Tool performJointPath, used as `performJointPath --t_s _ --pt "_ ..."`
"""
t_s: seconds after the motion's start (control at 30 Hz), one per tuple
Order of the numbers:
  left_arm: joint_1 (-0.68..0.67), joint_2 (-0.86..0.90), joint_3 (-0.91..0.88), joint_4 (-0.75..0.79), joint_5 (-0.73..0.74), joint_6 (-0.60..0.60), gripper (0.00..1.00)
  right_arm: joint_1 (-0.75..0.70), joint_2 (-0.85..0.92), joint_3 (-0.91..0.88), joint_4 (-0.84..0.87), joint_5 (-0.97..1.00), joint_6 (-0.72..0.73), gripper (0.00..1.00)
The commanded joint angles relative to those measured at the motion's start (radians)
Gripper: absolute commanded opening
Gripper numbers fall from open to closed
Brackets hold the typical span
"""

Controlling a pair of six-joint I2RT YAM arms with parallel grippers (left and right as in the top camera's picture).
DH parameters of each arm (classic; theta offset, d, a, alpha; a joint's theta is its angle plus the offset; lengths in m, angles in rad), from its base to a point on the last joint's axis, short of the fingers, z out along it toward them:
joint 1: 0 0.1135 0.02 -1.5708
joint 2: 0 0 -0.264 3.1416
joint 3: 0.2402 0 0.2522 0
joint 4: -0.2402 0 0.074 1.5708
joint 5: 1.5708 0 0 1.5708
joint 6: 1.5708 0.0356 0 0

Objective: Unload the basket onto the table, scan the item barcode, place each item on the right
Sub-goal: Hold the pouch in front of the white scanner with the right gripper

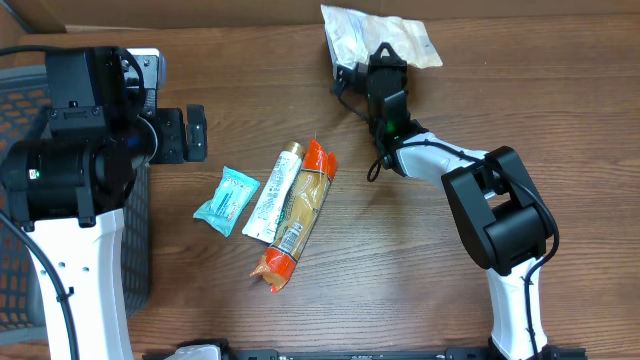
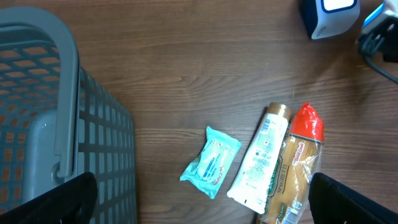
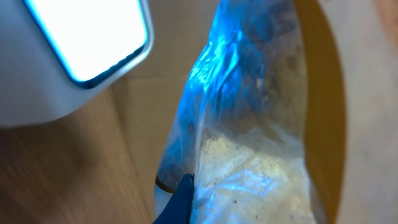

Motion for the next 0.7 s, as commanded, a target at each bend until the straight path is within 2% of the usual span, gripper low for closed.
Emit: performJointPath --t_s 0.0,0.17,0.3,0.4,0.57,0.67 --pt "0.004 0.007 0.006 0.003 -0.006 0.019 1.0 -0.003 -0.026 0.022 0.042 0.045 0.069 0.04" --pt "0.004 0.007 0.006 0.004 -0.006 0.019 0.99 -0.004 -0.114 0.022 0.005 0.142 0.148 0.04" --pt "0.004 0.007 0.006 0.004 -0.006 0.019 1.0 -0.004 -0.224 0.022 -0.233 0.133 0.264 0.04" --pt "0.004 0.007 0.006 0.004 -0.006 0.019 1.0 -0.01 -0.329 0.022 -0.466 0.05 0.441 0.04" --pt "0.004 0.007 0.006 0.003 -0.006 0.019 1.0 -0.041 -0.544 0.022 -0.764 -0.164 0.863 0.04" --pt "0.004 0.007 0.006 0.004 -0.006 0.019 1.0 -0.11 -0.679 0.022 -0.945 -0.438 1.156 0.04"
